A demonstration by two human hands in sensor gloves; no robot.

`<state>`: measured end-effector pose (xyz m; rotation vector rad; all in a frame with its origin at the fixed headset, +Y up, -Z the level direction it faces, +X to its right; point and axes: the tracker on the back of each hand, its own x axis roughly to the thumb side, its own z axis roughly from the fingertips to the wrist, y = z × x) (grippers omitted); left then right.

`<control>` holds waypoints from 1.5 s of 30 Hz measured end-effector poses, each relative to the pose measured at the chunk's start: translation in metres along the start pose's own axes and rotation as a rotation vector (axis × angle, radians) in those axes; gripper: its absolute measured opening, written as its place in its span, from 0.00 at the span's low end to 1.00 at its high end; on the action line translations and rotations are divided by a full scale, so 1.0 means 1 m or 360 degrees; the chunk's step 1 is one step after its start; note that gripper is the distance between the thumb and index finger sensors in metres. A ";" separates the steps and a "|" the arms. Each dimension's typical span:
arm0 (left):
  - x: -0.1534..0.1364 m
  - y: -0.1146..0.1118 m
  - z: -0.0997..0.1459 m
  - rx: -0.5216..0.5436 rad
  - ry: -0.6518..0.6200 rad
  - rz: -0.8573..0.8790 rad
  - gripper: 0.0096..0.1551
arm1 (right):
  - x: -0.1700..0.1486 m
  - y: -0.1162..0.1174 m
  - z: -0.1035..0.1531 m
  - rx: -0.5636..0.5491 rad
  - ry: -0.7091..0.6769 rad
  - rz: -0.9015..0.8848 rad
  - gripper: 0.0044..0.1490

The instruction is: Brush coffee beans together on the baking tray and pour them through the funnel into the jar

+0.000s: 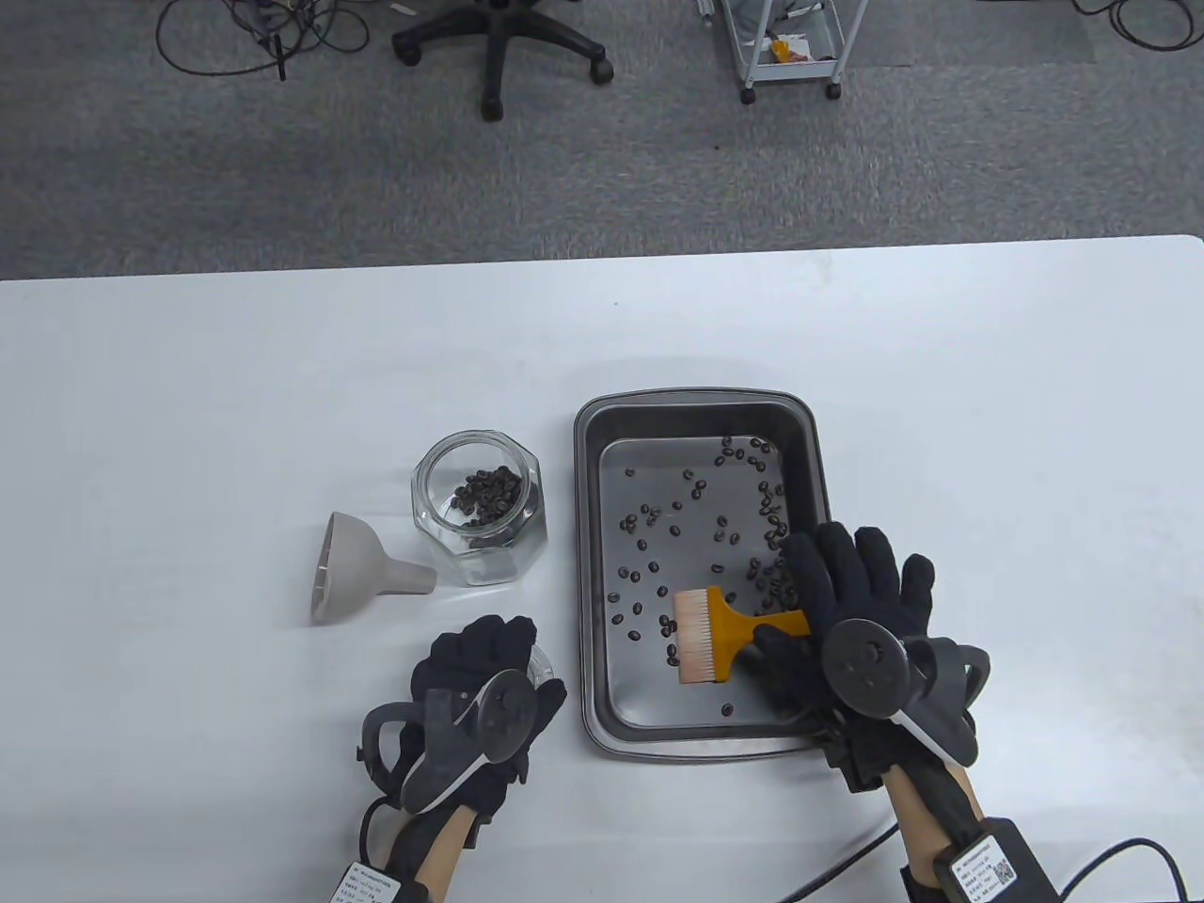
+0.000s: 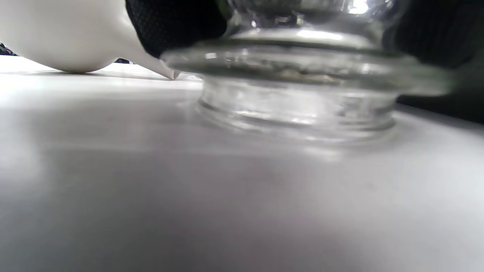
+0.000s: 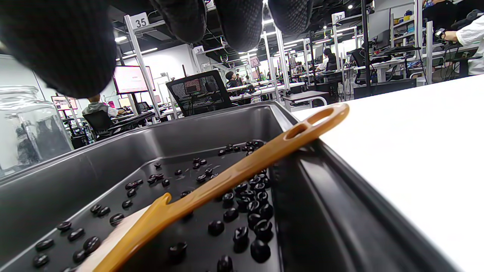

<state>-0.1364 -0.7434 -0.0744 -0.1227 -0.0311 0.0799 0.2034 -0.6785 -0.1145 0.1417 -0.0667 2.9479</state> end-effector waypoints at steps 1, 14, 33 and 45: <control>0.000 0.000 0.000 -0.0001 0.0003 0.0002 0.49 | 0.000 0.000 0.000 0.0001 0.0000 0.0001 0.55; -0.028 0.047 0.009 0.0176 0.0084 0.0155 0.53 | -0.001 0.000 -0.001 0.0006 0.0003 -0.0013 0.55; -0.130 0.074 -0.029 0.0126 0.0646 0.0517 0.58 | -0.001 0.002 -0.002 0.0033 0.0013 0.0007 0.55; -0.151 0.047 -0.042 0.0040 0.0700 0.0594 0.55 | -0.002 0.004 -0.005 0.0043 0.0031 0.0007 0.55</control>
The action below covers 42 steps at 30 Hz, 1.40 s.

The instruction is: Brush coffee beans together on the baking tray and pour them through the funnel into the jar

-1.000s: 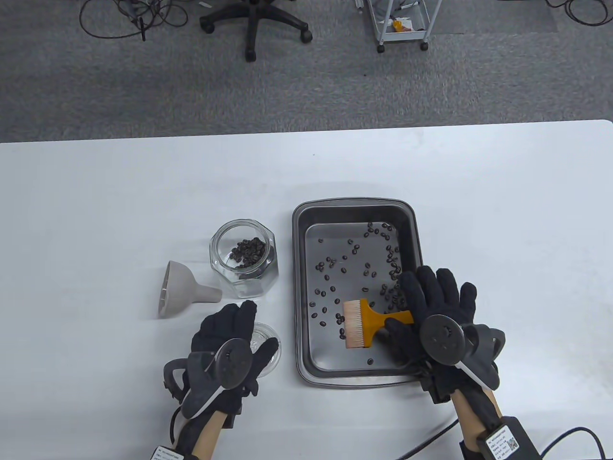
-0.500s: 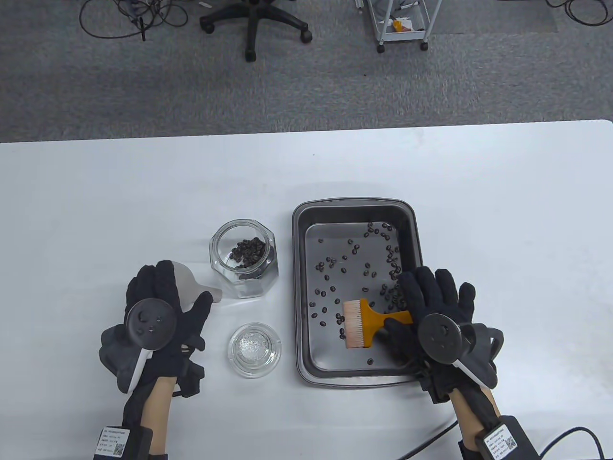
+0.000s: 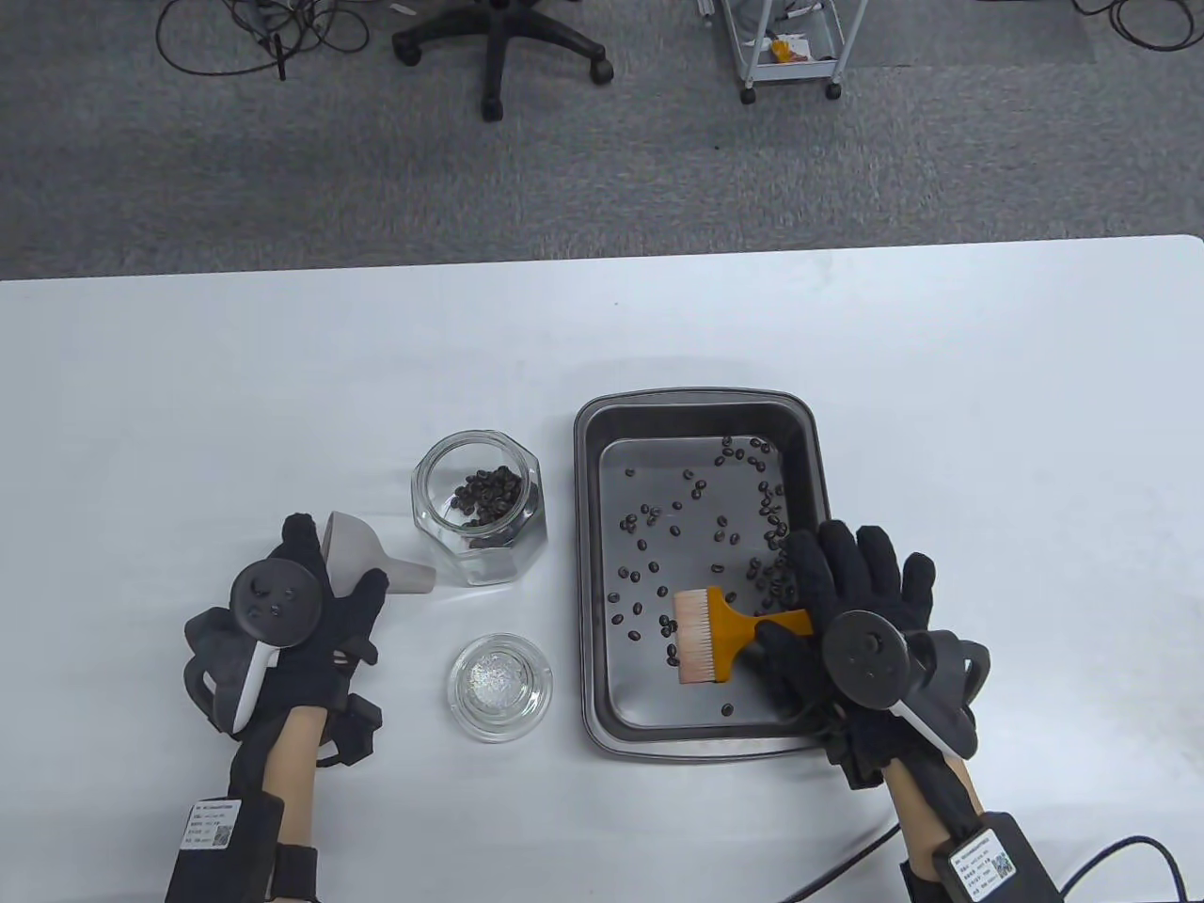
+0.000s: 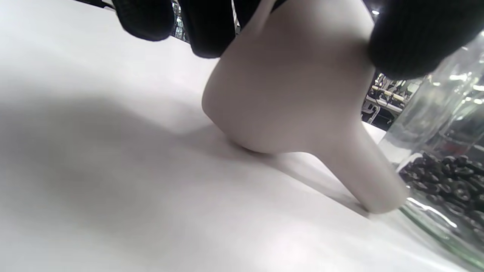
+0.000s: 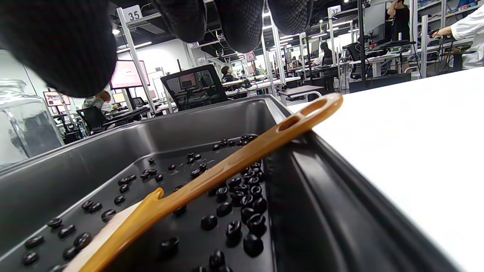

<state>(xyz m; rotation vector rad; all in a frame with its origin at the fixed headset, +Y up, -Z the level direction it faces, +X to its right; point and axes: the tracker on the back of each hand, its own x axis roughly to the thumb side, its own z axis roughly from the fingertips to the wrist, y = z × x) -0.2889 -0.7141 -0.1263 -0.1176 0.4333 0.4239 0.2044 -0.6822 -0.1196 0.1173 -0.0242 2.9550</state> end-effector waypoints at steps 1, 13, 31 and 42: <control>-0.001 -0.001 -0.001 -0.0001 -0.0009 0.0012 0.53 | 0.000 0.000 0.000 0.0003 0.0001 0.0003 0.55; -0.003 0.004 0.004 0.0035 -0.0114 0.0135 0.35 | -0.001 0.002 -0.001 0.0015 0.0013 0.0004 0.55; 0.059 0.108 0.049 0.0411 -0.0374 0.0258 0.34 | -0.001 0.002 0.001 0.0015 -0.0017 -0.0018 0.55; 0.109 0.113 0.050 0.0421 -0.0475 0.0212 0.33 | -0.002 0.001 0.002 0.0007 -0.0028 -0.0052 0.55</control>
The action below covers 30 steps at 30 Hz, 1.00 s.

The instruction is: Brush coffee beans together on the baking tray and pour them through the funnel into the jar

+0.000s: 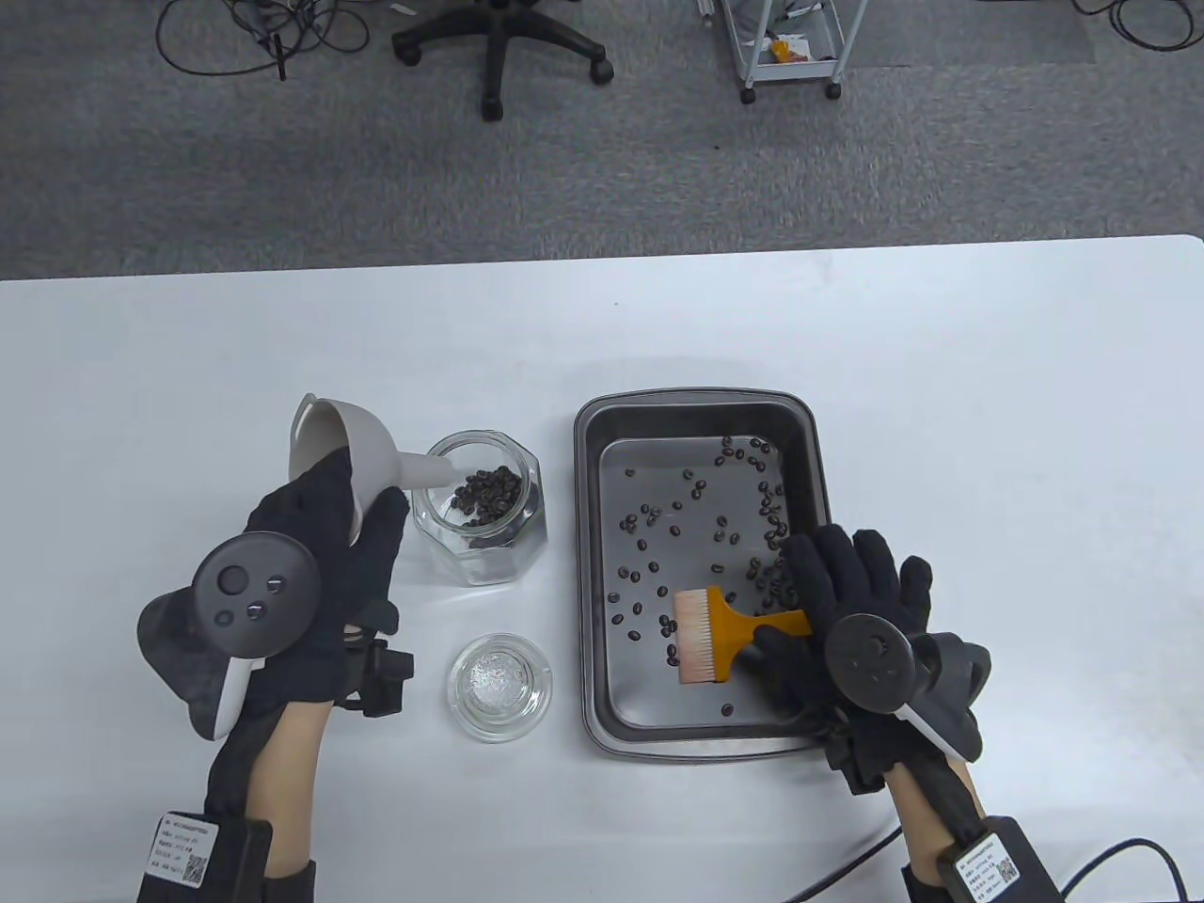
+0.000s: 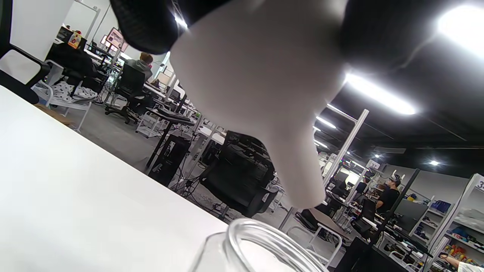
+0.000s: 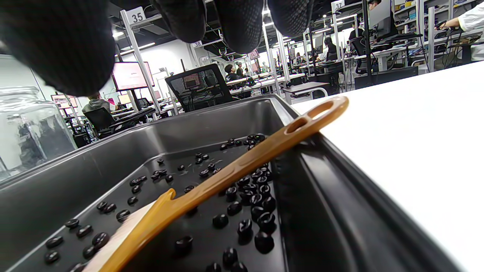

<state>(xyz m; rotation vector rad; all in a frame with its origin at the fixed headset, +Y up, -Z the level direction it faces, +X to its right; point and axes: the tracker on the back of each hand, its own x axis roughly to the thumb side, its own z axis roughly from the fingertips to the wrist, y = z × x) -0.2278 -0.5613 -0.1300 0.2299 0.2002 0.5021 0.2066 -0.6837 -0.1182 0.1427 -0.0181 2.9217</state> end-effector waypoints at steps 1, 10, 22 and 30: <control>0.002 -0.002 -0.001 -0.0006 -0.0002 -0.0003 0.32 | 0.000 0.000 0.000 -0.0001 -0.0001 -0.0001 0.55; 0.011 -0.036 -0.012 -0.0068 -0.0015 -0.0063 0.29 | -0.002 -0.001 -0.001 0.0006 0.0004 -0.0023 0.55; 0.012 -0.066 -0.016 -0.0154 -0.0063 -0.0138 0.28 | -0.001 0.001 -0.003 0.0029 0.0003 -0.0013 0.54; 0.021 -0.078 -0.012 -0.0186 -0.0140 -0.0188 0.27 | -0.001 0.002 -0.003 0.0037 0.0007 -0.0006 0.54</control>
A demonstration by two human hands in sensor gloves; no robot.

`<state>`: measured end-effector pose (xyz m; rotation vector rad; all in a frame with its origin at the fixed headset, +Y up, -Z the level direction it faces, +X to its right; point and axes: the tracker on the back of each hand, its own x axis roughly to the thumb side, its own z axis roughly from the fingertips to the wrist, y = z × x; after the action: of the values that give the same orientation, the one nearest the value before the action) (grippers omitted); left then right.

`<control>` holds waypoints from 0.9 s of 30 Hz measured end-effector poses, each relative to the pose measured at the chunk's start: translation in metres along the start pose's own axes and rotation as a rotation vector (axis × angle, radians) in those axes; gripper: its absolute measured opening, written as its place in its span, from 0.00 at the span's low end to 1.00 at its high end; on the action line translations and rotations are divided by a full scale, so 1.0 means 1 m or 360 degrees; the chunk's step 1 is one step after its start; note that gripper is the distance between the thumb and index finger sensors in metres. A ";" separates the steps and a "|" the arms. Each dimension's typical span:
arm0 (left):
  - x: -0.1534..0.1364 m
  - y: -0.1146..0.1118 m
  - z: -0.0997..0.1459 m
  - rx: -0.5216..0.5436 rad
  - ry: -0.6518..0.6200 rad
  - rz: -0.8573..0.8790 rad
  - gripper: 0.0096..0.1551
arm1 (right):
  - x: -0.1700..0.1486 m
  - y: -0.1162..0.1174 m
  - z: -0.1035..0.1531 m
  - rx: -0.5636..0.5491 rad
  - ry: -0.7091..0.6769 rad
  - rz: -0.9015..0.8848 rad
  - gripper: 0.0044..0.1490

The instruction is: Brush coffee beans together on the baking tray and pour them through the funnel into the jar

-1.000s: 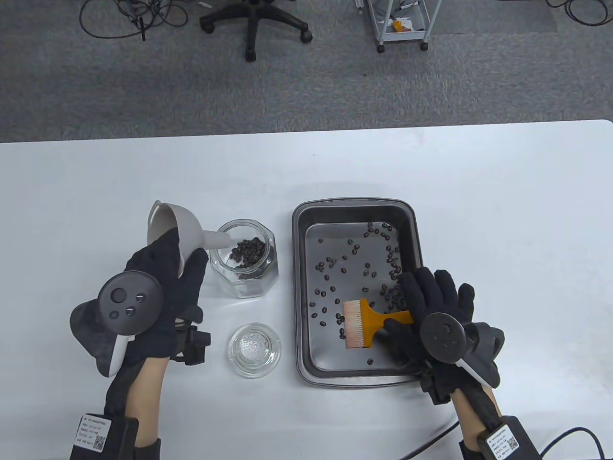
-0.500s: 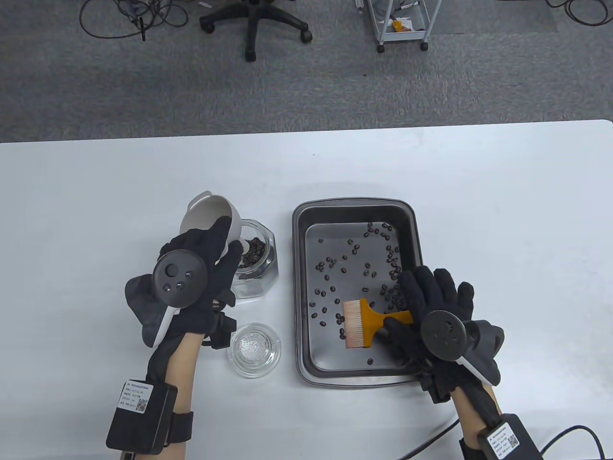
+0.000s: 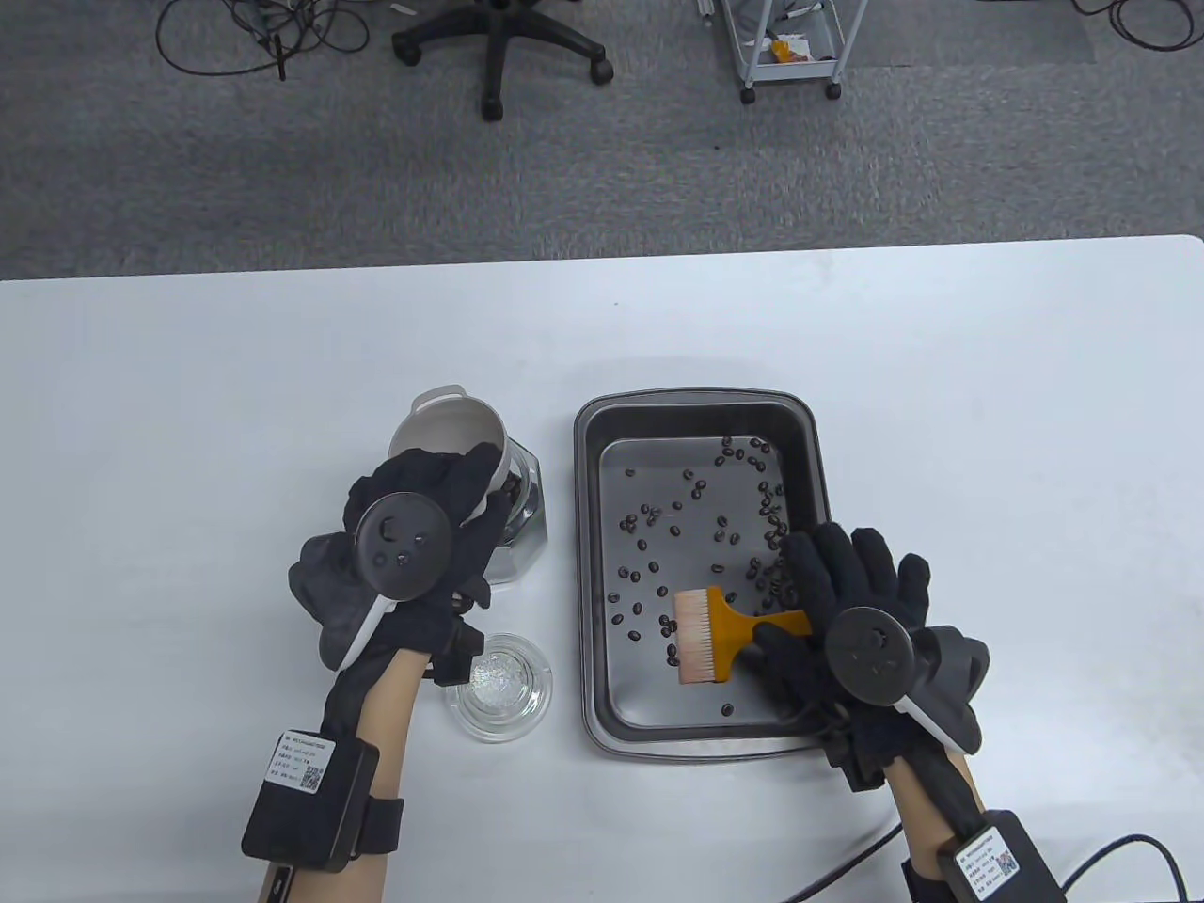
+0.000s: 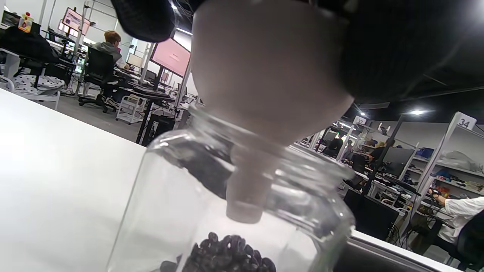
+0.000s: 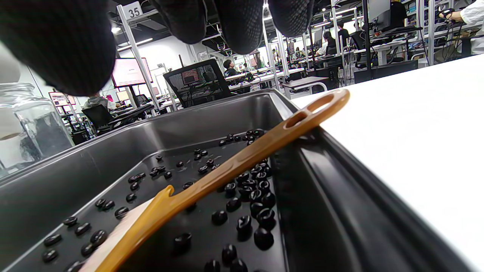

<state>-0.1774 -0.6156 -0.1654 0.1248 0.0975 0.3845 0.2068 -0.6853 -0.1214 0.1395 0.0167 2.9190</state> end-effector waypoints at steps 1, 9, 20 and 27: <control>0.001 -0.001 0.000 -0.0001 -0.0009 -0.0001 0.28 | 0.000 0.000 0.000 0.0002 0.0000 0.0002 0.54; 0.005 -0.014 0.004 -0.0020 -0.0037 0.0002 0.28 | 0.000 -0.001 0.000 -0.0001 -0.0003 0.0000 0.54; 0.007 -0.014 0.004 -0.0063 -0.0044 -0.0085 0.28 | 0.000 -0.002 0.000 0.0006 0.0000 -0.0004 0.54; 0.002 0.001 0.009 -0.0048 -0.0084 0.0017 0.45 | 0.000 0.000 0.000 0.0024 0.0000 0.0000 0.52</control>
<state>-0.1752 -0.6152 -0.1568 0.1058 0.0390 0.3932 0.2073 -0.6852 -0.1216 0.1416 0.0389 2.9194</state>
